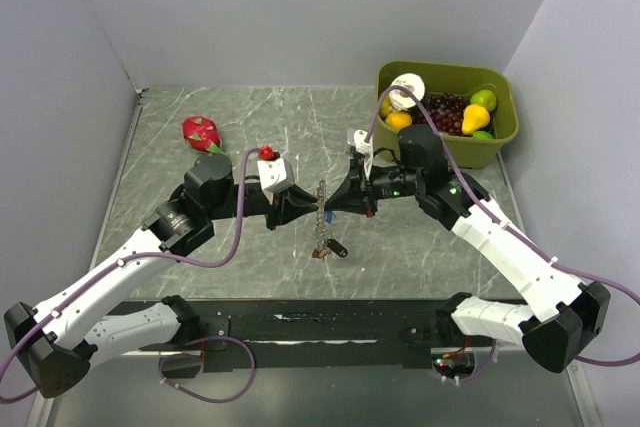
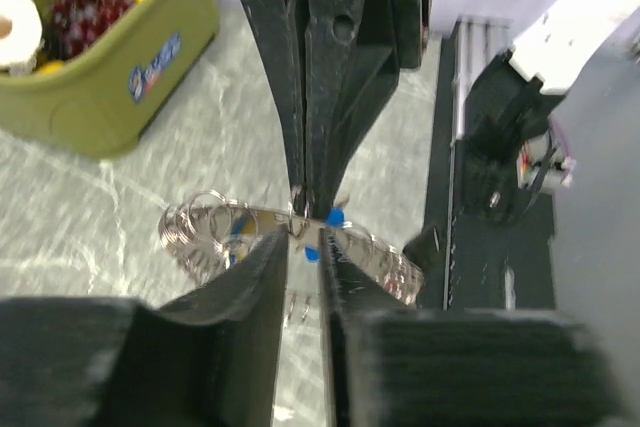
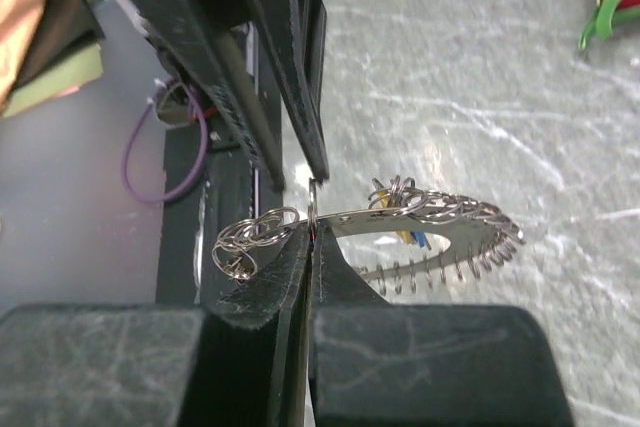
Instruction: Put the keys on the keyring
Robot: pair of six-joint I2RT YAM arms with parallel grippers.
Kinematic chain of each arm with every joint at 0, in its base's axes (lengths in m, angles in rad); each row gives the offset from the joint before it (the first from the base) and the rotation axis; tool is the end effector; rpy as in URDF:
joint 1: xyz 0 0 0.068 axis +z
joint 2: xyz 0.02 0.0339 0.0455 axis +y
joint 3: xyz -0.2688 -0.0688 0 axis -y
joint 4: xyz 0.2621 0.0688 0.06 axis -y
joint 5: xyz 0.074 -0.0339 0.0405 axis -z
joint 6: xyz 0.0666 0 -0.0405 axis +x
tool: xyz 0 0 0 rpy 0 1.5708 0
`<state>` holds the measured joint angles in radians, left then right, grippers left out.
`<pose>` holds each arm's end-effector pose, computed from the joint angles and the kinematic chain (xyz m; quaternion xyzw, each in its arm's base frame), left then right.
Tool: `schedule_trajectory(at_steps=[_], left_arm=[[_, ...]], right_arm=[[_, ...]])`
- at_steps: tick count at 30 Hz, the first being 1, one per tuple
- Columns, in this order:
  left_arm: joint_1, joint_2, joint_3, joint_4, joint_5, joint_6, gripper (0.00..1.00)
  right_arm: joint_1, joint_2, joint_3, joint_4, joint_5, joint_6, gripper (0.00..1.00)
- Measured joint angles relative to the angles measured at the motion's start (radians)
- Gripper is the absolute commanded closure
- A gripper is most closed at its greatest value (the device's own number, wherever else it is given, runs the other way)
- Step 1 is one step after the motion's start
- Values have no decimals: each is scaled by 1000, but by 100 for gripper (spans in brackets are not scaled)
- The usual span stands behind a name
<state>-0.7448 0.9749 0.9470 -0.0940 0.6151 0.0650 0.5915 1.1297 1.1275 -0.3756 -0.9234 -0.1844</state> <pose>0.1653 -0.2047 0.3730 0.4656 0.5770 -0.4243 0.5199 0.1975 0.1967 0.3739 -0.5118 0.5910 0.4626 0.4180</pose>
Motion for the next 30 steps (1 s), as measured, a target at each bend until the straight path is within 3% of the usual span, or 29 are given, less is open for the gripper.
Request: schedule_trajectory(at_steps=[6, 10, 17, 30], left_arm=[[-1, 8, 65, -175, -24, 78, 42], [-1, 35, 121, -246, -29, 126, 33], [-1, 159, 206, -321, 13, 177, 35], [2, 228, 243, -323, 84, 182, 55]], right_arm=[[-1, 39, 22, -90, 33, -55, 100], [-1, 64, 50, -150, 37, -98, 100], [-1, 91, 79, -205, 2, -155, 100], [-1, 92, 79, -217, -14, -169, 100]])
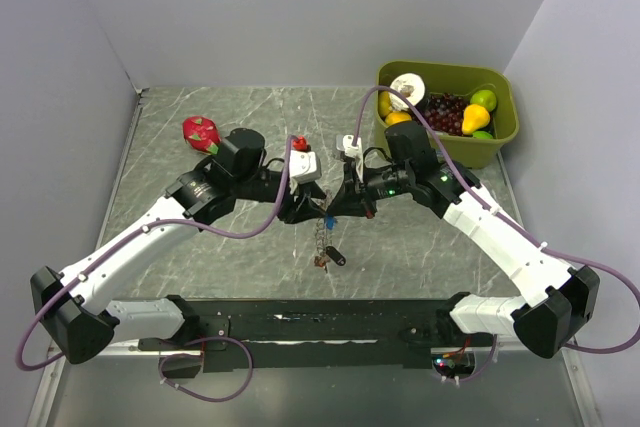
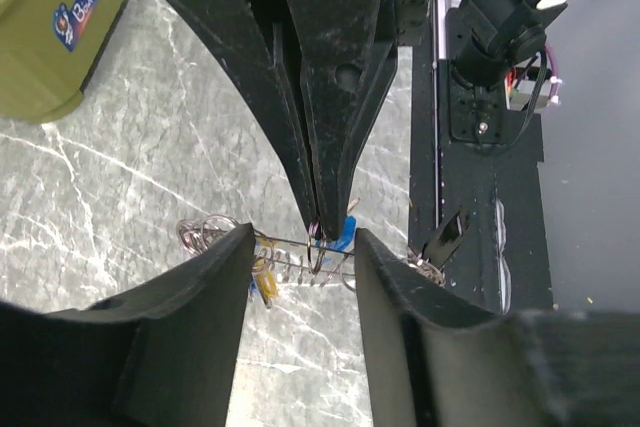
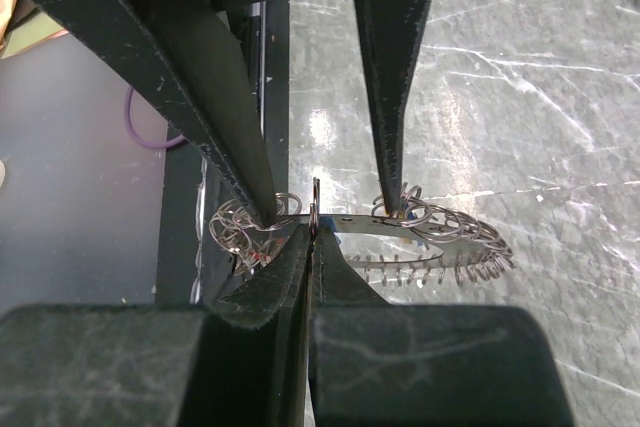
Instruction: Put the keys on the keyring
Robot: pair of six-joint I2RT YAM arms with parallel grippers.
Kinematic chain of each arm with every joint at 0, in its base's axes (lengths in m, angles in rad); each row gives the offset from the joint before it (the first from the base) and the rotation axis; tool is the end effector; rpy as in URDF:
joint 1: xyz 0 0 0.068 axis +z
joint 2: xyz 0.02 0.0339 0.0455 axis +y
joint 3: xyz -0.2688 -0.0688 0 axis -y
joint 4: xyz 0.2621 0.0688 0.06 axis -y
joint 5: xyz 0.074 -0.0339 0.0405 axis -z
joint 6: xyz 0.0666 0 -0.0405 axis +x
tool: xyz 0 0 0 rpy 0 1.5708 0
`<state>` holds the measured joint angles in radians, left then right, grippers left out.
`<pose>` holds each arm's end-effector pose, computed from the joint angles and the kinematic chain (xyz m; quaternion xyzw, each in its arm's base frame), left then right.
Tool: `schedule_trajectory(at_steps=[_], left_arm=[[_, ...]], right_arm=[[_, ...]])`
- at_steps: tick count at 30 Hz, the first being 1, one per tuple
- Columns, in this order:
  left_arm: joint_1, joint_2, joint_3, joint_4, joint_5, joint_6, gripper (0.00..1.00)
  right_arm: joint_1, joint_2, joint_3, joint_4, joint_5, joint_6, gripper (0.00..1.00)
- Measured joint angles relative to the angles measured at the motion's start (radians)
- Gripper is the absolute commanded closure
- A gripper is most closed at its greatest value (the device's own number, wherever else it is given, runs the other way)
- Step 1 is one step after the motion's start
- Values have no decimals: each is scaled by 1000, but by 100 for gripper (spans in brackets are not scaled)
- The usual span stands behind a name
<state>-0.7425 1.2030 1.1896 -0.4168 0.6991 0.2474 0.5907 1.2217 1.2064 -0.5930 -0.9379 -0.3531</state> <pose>0.1919 -0.2343 0.3687 0.5383 0.6081 -0.4038 0.4211 0.2060 0.2028 0.3573 -0.5458 0.6092 0.4467 0.3625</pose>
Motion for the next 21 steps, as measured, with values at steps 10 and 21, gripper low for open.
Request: schedule_trajectory(at_steps=[10, 21], left_arm=[[5, -2, 0, 26, 8, -5, 85], [7, 11, 22, 11, 35, -4, 99]], right_arm=[[0, 0, 0, 3, -1, 0, 100], [0, -36, -26, 48, 27, 32, 71]])
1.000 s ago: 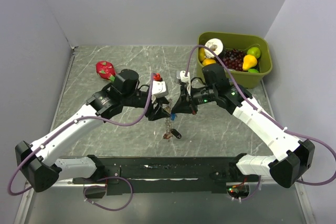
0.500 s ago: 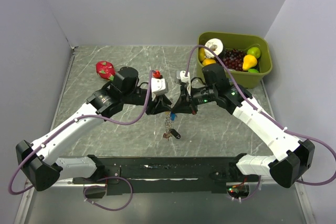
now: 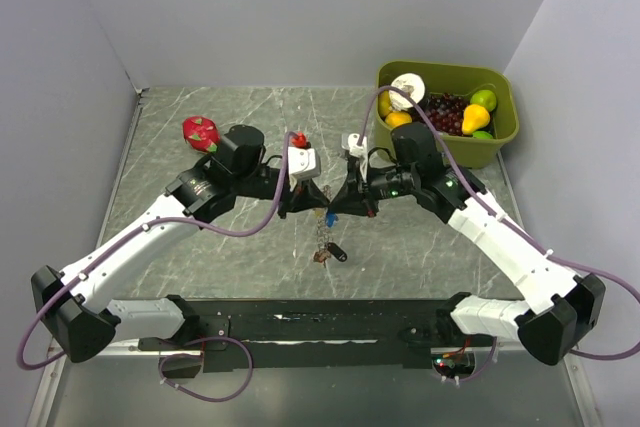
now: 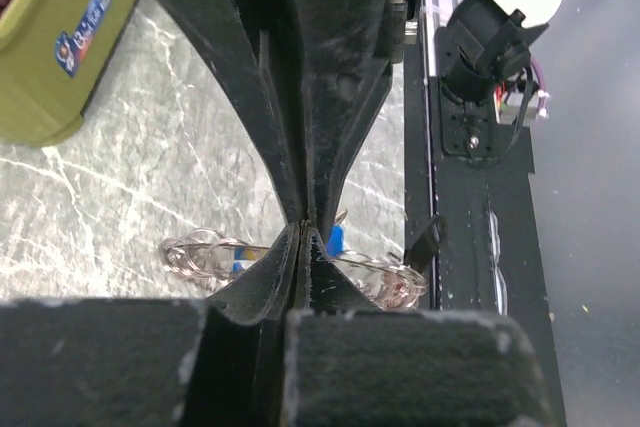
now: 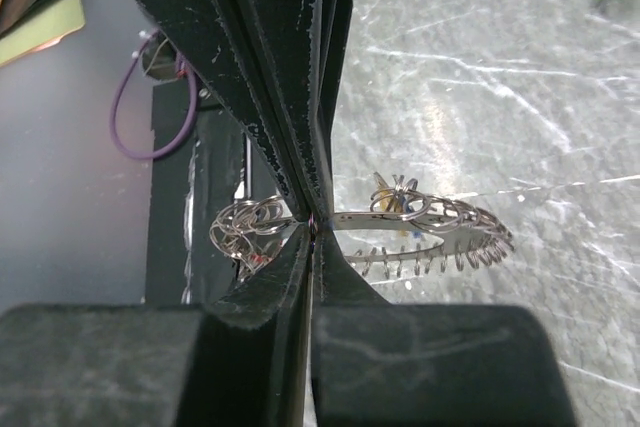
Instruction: Put the keys on the keyring
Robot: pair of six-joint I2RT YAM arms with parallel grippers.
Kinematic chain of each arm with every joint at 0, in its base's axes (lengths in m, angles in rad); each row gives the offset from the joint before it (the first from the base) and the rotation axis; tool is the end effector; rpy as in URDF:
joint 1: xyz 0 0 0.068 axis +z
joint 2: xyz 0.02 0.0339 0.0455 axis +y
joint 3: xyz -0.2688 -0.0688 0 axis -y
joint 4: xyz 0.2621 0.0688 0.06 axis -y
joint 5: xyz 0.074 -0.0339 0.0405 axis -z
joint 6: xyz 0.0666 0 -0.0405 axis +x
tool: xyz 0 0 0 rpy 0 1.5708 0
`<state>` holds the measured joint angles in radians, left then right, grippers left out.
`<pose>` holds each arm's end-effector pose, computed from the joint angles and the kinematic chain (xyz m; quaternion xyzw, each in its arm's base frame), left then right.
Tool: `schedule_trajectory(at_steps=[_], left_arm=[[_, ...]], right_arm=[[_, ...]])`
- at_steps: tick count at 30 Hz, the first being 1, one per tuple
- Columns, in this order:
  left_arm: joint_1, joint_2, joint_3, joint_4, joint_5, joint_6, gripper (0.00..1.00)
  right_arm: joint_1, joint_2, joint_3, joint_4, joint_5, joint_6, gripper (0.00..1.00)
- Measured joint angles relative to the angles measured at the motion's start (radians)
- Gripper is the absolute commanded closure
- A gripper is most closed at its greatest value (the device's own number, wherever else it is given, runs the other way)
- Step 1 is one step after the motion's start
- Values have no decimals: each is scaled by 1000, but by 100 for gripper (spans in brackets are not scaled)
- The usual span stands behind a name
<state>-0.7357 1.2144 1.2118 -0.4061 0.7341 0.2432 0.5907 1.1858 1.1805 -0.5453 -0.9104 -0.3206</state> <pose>0.1938 -0.2356 0.3757 0.5407 0.5960 -0.4158 0.4238 0.2027 0.1993 0.3611 -0.5377 0.6094 0.4392 0.3829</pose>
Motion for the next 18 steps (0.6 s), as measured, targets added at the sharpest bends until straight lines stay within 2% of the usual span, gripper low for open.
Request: schedule_trajectory(at_steps=[2, 4, 5, 8, 13, 18], left_arm=[[1, -9, -16, 36, 1, -20, 99], [2, -34, -67, 93, -13, -47, 99], [2, -51, -103, 123, -24, -66, 99], [2, -117, -219, 243, -70, -128, 99], [3, -269, -434, 536, -158, -258, 99], [4, -359, -629, 904, -200, -394, 99]], right_arm=[[0, -18, -11, 26, 13, 24, 51], [-1, -40, -22, 67, 27, 49, 41], [-1, -57, -32, 92, 37, 58, 32], [-2, -125, -70, 158, 87, 100, 21], [-13, -198, -108, 256, 151, 169, 19], [-27, -193, -116, 342, 113, 217, 24]])
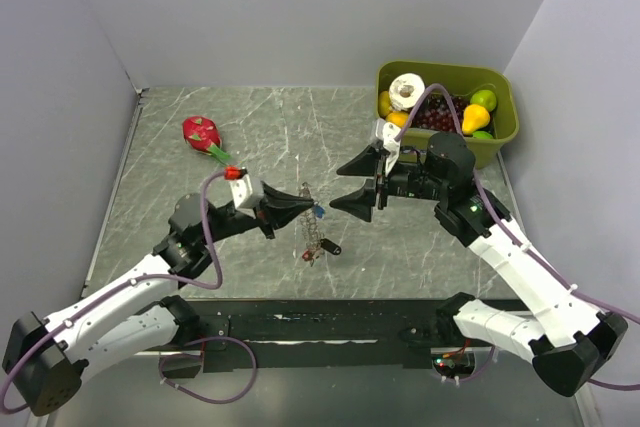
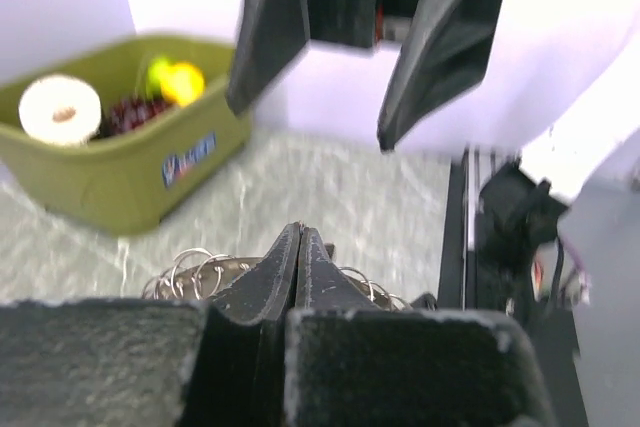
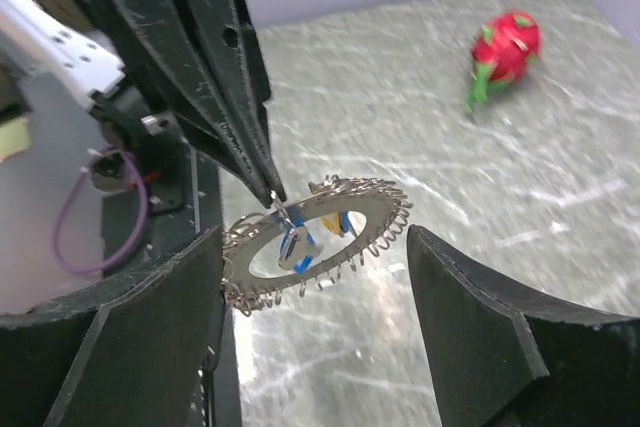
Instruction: Put the keys on the keyring
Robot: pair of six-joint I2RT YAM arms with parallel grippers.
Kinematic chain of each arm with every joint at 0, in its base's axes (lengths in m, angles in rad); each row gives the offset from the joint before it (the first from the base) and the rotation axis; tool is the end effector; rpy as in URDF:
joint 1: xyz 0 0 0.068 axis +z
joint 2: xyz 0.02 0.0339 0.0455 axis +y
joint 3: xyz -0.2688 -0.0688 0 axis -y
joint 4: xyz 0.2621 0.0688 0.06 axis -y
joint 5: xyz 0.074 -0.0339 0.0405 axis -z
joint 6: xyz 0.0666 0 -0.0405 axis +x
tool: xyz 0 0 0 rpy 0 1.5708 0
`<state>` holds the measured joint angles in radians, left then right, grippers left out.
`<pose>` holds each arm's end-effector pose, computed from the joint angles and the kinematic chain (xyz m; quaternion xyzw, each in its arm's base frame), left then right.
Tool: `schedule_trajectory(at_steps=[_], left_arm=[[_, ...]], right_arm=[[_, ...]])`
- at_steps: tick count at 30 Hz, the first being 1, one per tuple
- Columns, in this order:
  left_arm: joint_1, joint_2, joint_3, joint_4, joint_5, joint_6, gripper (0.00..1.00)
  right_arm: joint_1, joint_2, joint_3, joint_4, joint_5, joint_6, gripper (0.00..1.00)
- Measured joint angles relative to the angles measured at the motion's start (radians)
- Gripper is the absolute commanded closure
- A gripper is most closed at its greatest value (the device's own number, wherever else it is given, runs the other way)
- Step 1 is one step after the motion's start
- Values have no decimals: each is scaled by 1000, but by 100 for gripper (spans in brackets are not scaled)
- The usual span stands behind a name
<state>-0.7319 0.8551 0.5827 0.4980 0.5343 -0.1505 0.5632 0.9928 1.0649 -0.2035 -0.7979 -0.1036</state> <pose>0.1560 -0.1857 0.3330 0.3701 0.5165 -0.4709 0.6120 0.1857 0.1736 0.4016 -0.4687 0.5710 0.4228 0.5249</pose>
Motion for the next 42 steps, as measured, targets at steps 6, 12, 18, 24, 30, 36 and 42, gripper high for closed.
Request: schedule_trajectory(at_steps=[6, 12, 18, 24, 30, 36, 42], left_arm=[[0, 16, -102, 329, -13, -120, 99], [0, 64, -105, 522, -1, -186, 99], [0, 92, -105, 571, 25, -211, 99], [0, 94, -103, 585, 39, -214, 99], [0, 95, -100, 590, 53, -225, 99], [3, 101, -92, 588, 53, -229, 99], [9, 117, -79, 586, 55, -233, 99]], right_arm=[[-1, 10, -35, 101, -135, 50, 32], [-1, 16, -46, 212, -226, 115, 35], [0, 32, -58, 310, -268, 184, 45], [3, 60, -58, 359, -270, 219, 52], [8, 98, -58, 383, -270, 241, 64], [10, 105, -58, 386, -285, 253, 87], [11, 108, -57, 387, -296, 260, 100]])
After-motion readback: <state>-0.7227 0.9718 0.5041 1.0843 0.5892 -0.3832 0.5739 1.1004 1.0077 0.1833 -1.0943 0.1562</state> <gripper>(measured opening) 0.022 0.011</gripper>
